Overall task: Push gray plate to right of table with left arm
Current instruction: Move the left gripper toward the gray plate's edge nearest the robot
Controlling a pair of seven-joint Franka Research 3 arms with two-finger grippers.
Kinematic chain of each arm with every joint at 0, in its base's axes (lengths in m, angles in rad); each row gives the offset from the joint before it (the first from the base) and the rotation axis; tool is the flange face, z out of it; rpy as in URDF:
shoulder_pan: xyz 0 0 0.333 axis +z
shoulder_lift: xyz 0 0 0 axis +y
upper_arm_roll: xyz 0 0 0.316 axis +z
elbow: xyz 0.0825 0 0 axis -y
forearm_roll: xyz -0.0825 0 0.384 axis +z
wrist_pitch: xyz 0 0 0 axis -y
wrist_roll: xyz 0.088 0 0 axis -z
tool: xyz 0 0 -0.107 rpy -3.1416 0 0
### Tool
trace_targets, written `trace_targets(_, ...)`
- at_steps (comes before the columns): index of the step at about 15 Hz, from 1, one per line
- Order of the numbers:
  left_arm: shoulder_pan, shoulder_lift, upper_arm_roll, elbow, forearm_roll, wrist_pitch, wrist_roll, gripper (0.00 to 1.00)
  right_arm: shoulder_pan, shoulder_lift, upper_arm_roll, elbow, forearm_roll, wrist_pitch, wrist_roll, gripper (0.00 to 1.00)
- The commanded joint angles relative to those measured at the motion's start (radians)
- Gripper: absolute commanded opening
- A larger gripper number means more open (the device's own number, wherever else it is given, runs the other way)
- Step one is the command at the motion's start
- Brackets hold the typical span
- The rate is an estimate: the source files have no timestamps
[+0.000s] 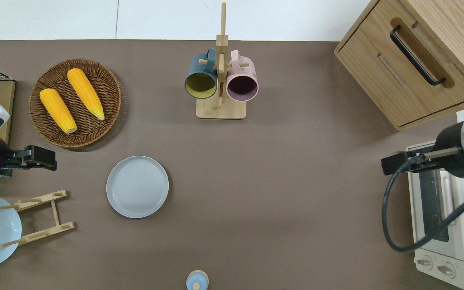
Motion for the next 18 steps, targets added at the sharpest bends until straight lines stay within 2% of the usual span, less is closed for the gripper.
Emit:
trace_targets(1, 0.003, 0.009, -0.001, -0.027, -0.007, 0.010, 0.001, 1.00, -0.020, -0.003, 0.015, 0.008, 0.010, -0.014, 0.002, 0.983)
trace_targets(11, 0.001, -0.001, -0.003, -0.101, -0.007, 0.056, -0.008, 1.00, -0.020, -0.003, 0.015, 0.008, 0.010, -0.014, 0.001, 0.983)
trace_targets(18, 0.007, -0.027, -0.003, -0.229, -0.009, 0.185, -0.023, 1.00, -0.020, -0.003, 0.013, 0.008, 0.010, -0.014, 0.001, 0.983)
